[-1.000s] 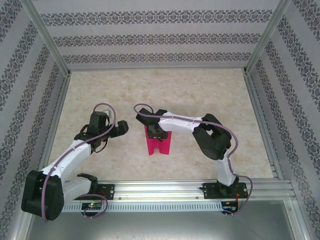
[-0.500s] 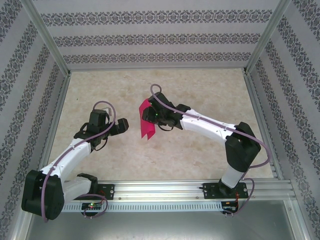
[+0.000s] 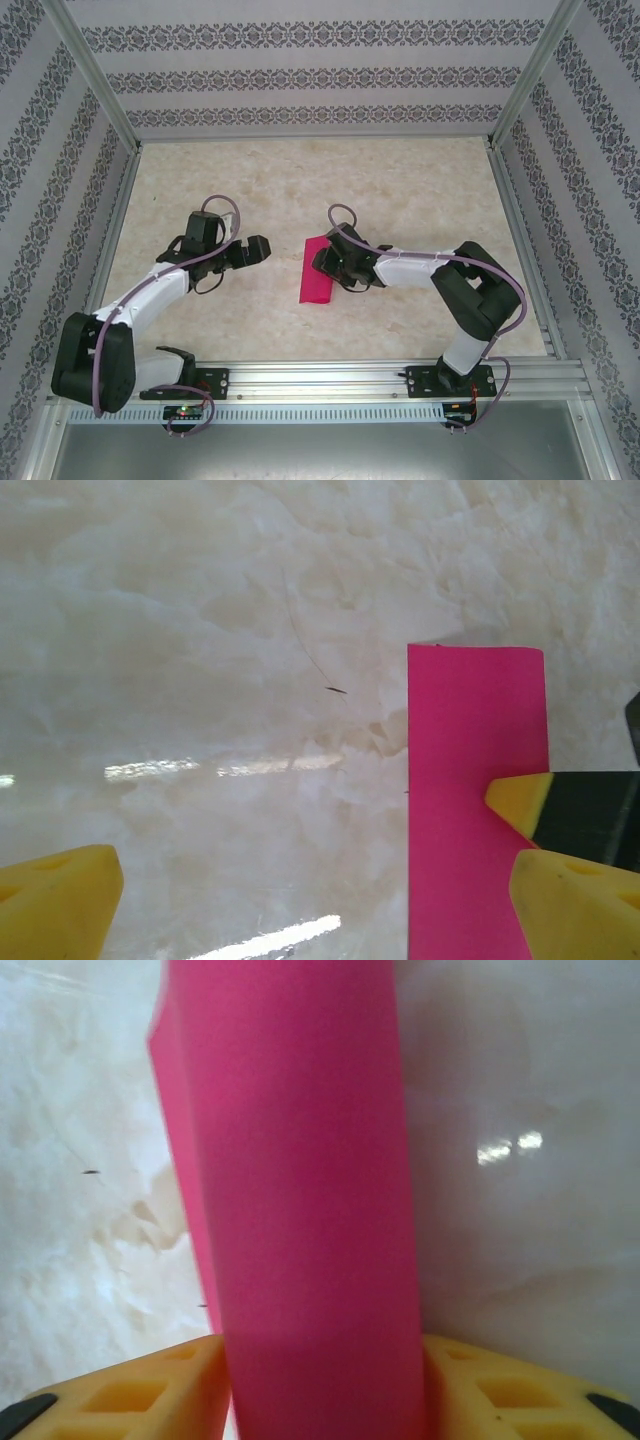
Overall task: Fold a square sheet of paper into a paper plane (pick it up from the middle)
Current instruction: Fold the square sheet of paper in half at the center of the table.
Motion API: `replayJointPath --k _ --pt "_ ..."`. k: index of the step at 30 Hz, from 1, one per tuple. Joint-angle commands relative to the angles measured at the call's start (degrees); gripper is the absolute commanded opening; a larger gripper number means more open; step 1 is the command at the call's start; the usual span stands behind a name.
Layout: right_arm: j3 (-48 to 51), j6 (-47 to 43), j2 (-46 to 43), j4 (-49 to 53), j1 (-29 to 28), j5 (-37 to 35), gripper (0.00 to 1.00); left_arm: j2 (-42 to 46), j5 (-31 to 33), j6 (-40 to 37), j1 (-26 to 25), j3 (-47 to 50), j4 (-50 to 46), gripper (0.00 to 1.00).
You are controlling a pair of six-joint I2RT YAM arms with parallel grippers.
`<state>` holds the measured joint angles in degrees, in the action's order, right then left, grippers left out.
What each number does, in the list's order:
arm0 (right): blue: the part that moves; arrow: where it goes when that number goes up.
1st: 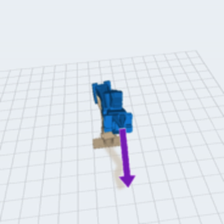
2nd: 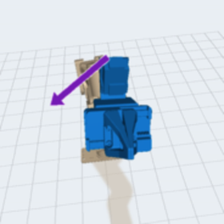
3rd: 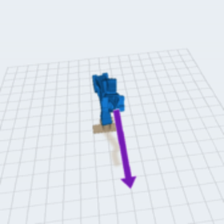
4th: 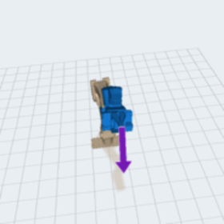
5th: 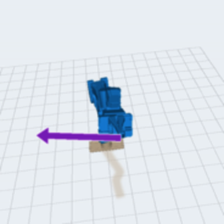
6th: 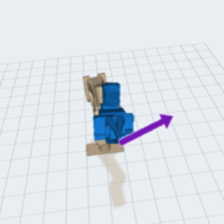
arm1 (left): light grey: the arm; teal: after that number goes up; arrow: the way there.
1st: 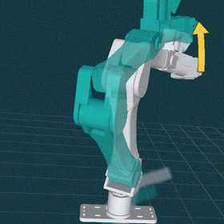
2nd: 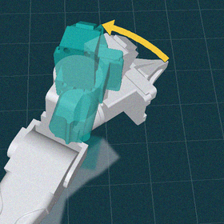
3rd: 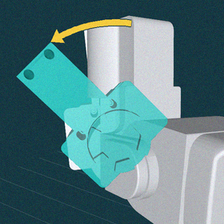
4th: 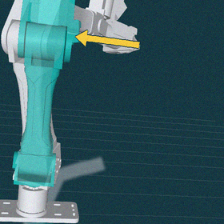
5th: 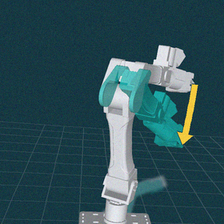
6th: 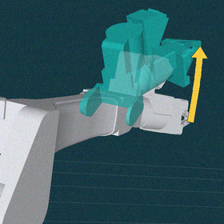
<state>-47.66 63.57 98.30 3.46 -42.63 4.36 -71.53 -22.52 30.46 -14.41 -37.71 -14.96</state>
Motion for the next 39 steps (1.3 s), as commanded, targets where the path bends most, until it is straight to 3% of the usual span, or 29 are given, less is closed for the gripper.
replayJointPath --k 1,11,21,26,39 --pt "1.61 0.88 -1.35 -2.19 0.04 -2.15 0.55 -2.14 -5.67 0.26 -1.75 -3.01 3.17 1.00" --pt "1.28 -4.59 -6.38 7.55 0.43 -5.32 0.71 -8.08 -5.16 0.37 -7.56 -6.20 2.52 0.91" --pt "-3.78 -5.47 -4.22 19.78 1.72 -9.73 0.73 -10.58 -6.76 0.68 -9.50 -9.29 2.43 0.84" --pt "-3.93 -4.33 -2.26 14.21 1.43 -6.56 0.74 -13.13 -6.56 1.04 -10.29 -11.21 2.90 0.82" --pt "-9.28 -9.54 3.62 18.41 0.30 -3.57 0.82 -14.95 -6.40 1.44 -10.57 -10.72 3.92 0.83"
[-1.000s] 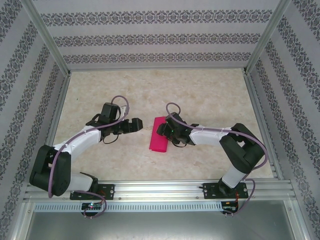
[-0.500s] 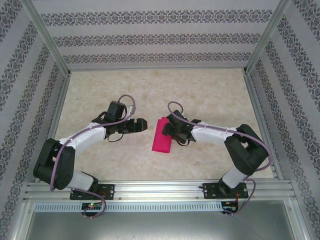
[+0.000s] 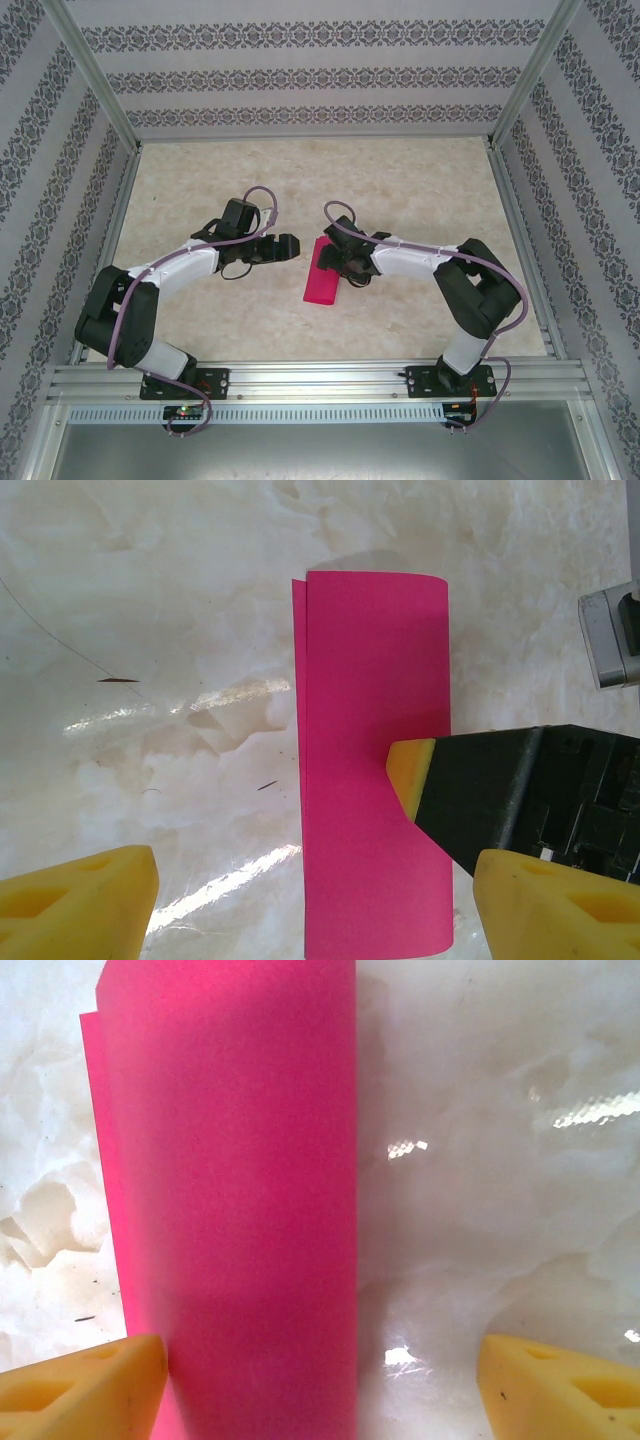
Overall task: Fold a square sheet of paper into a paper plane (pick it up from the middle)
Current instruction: Fold the square sheet of paper in half at the center of the table, then hold the square sheet of paper at the center of the table.
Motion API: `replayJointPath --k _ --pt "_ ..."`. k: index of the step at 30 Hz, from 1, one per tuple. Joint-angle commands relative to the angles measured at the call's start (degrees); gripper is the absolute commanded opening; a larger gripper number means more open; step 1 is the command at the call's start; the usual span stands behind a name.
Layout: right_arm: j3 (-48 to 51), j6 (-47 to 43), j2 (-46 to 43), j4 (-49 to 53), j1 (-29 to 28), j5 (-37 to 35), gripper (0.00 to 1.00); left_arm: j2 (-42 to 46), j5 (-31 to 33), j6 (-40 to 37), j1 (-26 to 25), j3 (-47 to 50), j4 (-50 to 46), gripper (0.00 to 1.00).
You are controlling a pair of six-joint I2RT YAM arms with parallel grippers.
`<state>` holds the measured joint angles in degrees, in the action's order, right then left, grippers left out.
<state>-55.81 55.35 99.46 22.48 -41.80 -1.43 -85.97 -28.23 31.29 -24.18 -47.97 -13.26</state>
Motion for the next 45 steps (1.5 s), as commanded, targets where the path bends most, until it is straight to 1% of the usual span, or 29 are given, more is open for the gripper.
replayJointPath --k 1,7,17,26,31,38,42,44,45 --pt "-1.36 -1.58 2.79 -0.26 -0.48 2.15 0.82 -0.50 -0.70 0.70 -0.80 -0.33 2.32 0.83" --pt "-1.33 -3.12 4.29 0.57 -0.10 2.75 0.84 -0.86 -0.69 0.35 -0.78 -0.55 2.01 0.84" --pt "-1.16 -5.91 6.50 1.72 1.24 5.04 0.81 -1.33 -0.89 0.18 -0.78 -0.12 2.28 0.84" --pt "-2.14 -4.91 8.15 3.96 1.61 3.59 0.81 -2.62 -1.37 0.13 -0.83 -0.52 1.55 0.82" --pt "-3.28 -6.42 10.26 6.11 1.67 3.55 0.80 -4.80 -2.15 0.00 -0.83 -1.68 0.57 0.80" --pt "-2.42 -6.08 10.62 5.64 1.79 3.15 0.80 -6.00 -2.45 0.07 -0.91 -2.17 0.12 0.78" --pt "-2.55 -6.94 11.23 5.62 1.96 3.44 0.80 -7.54 -2.74 0.61 -0.90 -3.18 -0.95 0.70" --pt "-2.61 -6.56 11.46 5.74 2.15 3.54 0.80 -8.61 -3.44 0.77 -1.11 -4.06 -1.32 0.63" --pt "-2.48 -6.35 11.41 5.65 2.12 3.54 0.79 -9.30 -3.65 0.94 -1.32 -4.62 -1.49 0.58"
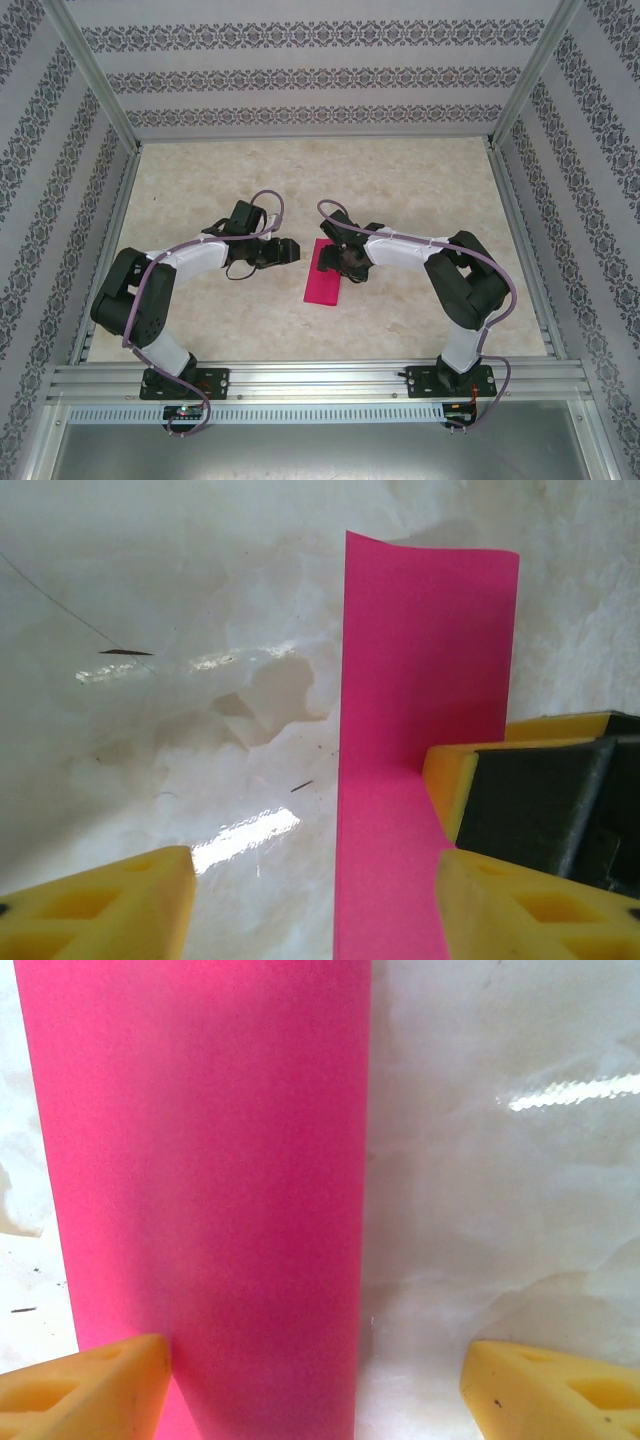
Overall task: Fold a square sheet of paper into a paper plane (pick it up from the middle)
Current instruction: Hold the square sheet of paper at the center of the table.
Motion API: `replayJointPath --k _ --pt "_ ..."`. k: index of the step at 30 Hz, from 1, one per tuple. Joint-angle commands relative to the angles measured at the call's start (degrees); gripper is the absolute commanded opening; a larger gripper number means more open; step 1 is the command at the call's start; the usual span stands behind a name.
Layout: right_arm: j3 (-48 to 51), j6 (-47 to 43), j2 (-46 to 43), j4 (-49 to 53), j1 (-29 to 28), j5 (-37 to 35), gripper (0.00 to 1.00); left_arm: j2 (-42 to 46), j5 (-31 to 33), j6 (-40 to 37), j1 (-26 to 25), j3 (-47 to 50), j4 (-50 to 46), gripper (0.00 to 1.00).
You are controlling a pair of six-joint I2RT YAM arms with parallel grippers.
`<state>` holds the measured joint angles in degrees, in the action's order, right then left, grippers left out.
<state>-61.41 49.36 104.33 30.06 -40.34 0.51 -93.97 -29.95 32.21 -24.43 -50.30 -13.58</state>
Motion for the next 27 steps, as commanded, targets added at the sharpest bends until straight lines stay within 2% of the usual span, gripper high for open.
replayJointPath --k 1,6,9,15,27 --pt "3.19 -0.20 6.58 -1.85 0.67 1.52 0.80 -1.88 -2.04 0.30 -1.36 -2.86 -1.43 0.53" --pt "3.31 0.51 6.76 -1.59 0.64 0.97 0.80 -5.47 -3.29 1.14 -3.39 -6.30 -2.60 0.20" --pt "3.43 1.04 6.84 -1.85 0.64 0.90 0.80 -8.18 -3.70 1.64 -4.84 -8.43 -3.61 0.06" --pt "3.38 1.43 7.30 -2.01 0.55 0.97 0.80 -10.90 -3.71 4.02 -6.66 -9.69 -2.05 0.00" --pt "3.32 1.87 7.95 -2.47 0.04 1.16 0.80 -15.09 -3.27 5.21 -8.12 -11.34 -1.97 0.00"
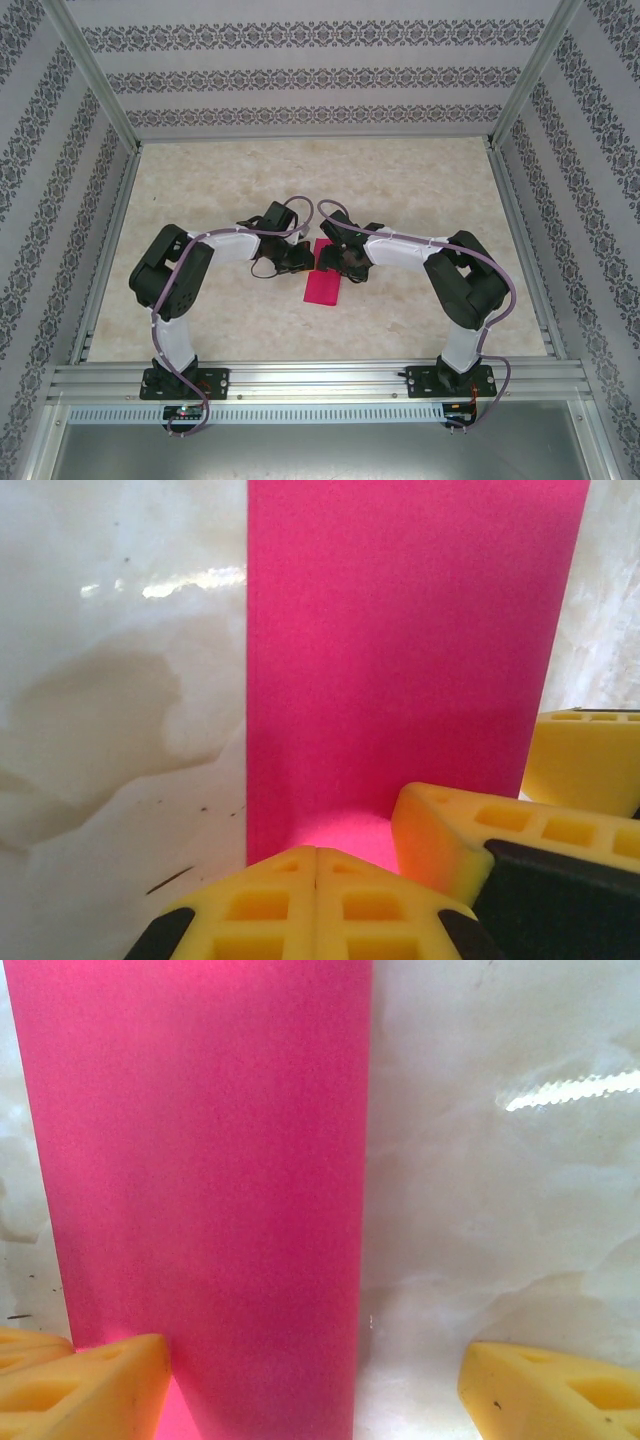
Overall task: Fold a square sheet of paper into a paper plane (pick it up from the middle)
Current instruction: Hold the square sheet of paper at the center of the table, then fold the square sheet of paper in half at the center of the table.
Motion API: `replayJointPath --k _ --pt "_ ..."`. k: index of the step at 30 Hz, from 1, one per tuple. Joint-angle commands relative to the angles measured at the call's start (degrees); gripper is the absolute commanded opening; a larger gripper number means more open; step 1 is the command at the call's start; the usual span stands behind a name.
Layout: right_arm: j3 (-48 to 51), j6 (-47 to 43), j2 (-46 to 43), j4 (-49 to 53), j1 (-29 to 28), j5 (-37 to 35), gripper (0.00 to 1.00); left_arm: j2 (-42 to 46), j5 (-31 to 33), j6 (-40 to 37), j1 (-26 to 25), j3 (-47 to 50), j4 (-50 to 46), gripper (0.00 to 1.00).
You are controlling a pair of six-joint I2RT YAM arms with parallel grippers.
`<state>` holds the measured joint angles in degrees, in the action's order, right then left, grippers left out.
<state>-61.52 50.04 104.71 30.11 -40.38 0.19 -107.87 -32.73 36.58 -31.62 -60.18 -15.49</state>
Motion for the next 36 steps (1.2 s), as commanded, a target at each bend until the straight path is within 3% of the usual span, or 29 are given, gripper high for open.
replayJointPath --k 1,17,23,27,28,31,34,36 --pt "3.40 1.26 7.62 -2.57 0.04 1.55 0.80 -1.41 -0.41 0.78 -1.04 -1.52 -0.20 0.00" --pt "3.16 1.44 6.43 -4.85 -0.14 2.62 0.80 -3.75 5.34 -0.62 -1.61 -0.67 -3.94 0.00" --pt "5.48 2.03 -4.94 -7.83 1.06 0.52 0.82 -3.89 6.35 -1.22 -1.61 -0.24 -4.36 0.00" --pt "11.83 3.30 -14.64 -16.21 3.44 3.12 0.80 -4.02 6.40 -1.64 -1.61 -0.24 -4.51 0.00" --pt "13.58 3.52 -16.56 -19.18 3.82 4.53 0.78 -4.19 6.46 -1.82 -1.61 -0.30 -4.65 0.00" --pt "16.11 3.74 -19.16 -25.38 4.48 9.08 0.52 -4.36 6.59 -2.08 -1.61 -0.29 -4.80 0.00" --pt "16.84 3.97 -18.22 -31.05 4.06 13.98 0.30 -4.57 6.62 -2.23 -1.62 -0.36 -4.90 0.00" --pt "16.54 4.86 -16.15 -33.54 3.77 16.70 0.21 -4.70 6.79 -2.47 -1.61 -0.46 -5.08 0.00"
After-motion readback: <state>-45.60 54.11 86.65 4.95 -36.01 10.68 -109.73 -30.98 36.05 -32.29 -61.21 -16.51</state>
